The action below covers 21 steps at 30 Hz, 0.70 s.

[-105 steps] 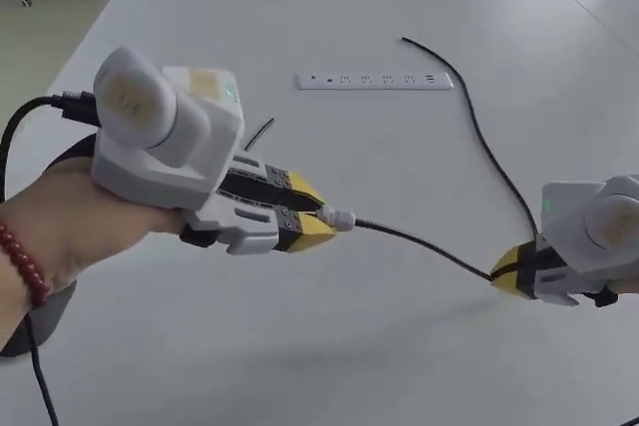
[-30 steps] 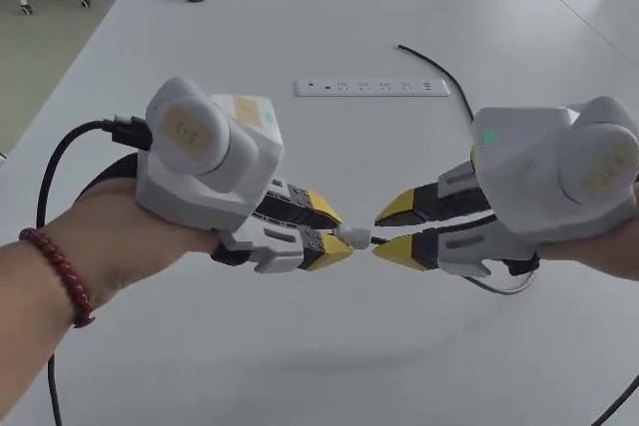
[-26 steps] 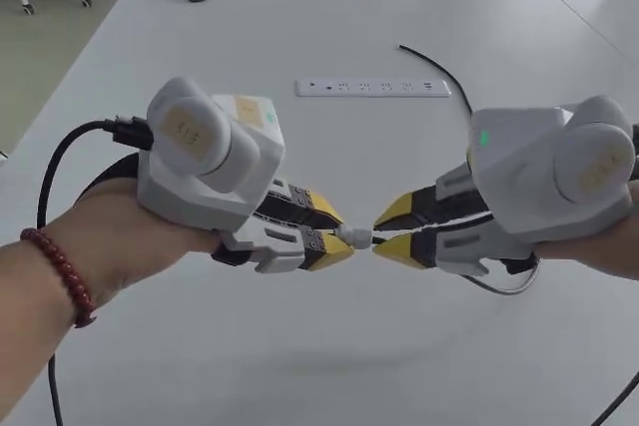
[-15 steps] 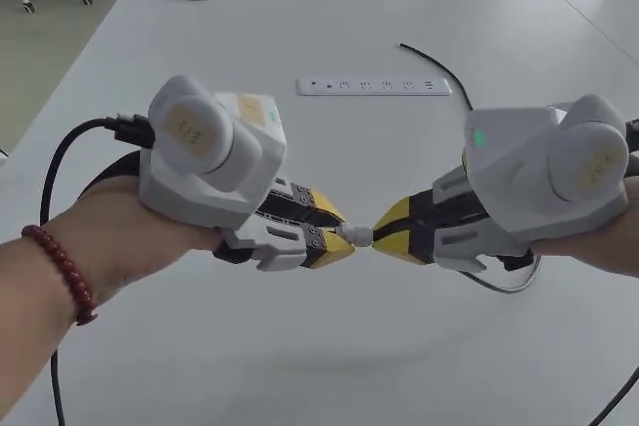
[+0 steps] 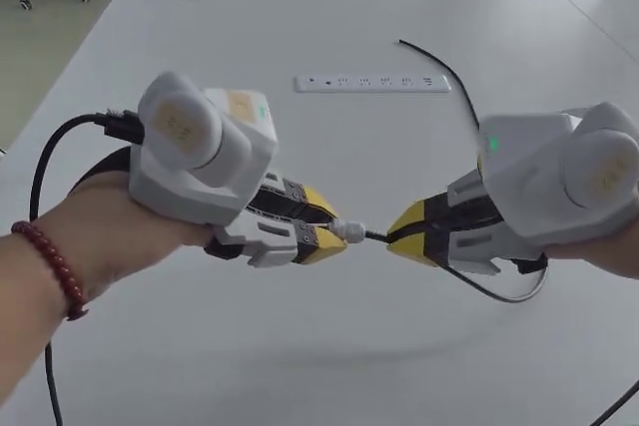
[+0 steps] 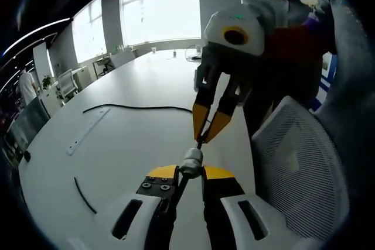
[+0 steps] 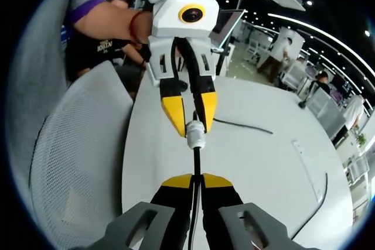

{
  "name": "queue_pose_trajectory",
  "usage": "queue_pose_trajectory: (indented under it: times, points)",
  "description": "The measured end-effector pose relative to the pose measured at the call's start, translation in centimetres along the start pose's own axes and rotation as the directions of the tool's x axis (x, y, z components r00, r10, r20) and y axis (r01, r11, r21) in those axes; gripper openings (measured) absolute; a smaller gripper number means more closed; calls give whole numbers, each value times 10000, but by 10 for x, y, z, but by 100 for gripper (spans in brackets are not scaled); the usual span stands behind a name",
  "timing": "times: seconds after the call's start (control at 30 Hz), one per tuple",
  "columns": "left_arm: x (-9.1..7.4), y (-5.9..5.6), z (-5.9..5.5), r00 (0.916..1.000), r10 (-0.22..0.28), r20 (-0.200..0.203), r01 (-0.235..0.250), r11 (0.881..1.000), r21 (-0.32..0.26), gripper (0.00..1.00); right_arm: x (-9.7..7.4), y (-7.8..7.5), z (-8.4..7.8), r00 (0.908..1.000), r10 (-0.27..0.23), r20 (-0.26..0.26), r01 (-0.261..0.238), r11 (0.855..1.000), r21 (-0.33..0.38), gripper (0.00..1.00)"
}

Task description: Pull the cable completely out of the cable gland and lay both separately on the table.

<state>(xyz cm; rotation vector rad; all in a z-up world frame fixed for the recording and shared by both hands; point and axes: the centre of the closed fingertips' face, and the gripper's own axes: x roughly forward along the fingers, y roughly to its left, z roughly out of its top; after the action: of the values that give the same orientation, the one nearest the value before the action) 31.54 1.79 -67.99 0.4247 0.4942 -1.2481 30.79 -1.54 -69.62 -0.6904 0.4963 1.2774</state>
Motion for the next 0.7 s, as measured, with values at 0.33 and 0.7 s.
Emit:
queue_pose_trajectory:
  times: [0.33, 0.7]
  points:
    - [-5, 5, -3, 9999, 114, -73, -114, 9999, 96, 16, -6, 2, -43, 9972, -157, -731, 204, 9978, 638, 0]
    - [-4, 5, -4, 9999, 80, -153, -78, 9999, 142, 16, -5, 4, -67, 9946, -226, -1017, 349, 9920, 1216, 0]
